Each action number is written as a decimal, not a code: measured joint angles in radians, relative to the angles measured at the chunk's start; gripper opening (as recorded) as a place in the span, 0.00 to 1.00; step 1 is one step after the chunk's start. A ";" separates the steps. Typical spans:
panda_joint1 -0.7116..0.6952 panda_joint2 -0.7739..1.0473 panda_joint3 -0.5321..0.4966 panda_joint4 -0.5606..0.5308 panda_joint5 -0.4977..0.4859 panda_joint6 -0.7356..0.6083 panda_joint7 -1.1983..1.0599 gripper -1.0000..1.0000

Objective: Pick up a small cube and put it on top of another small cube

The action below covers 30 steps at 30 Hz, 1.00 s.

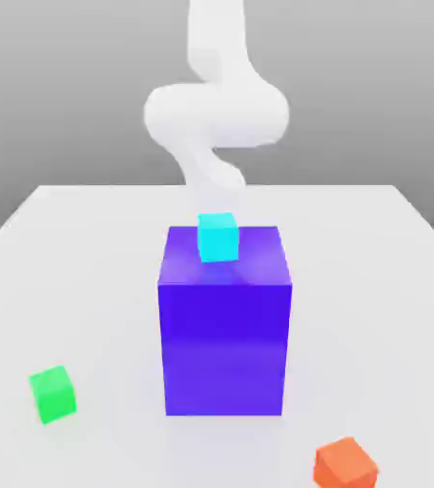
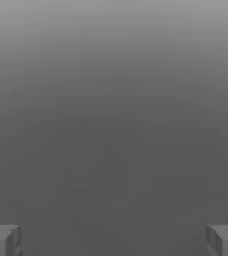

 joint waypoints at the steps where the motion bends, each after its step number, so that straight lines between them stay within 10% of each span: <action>1: -0.014 0.039 -0.004 0.007 -0.002 0.008 0.016 0.50; 30: -0.340 1.101 -0.189 0.207 0.144 0.207 0.317 0.50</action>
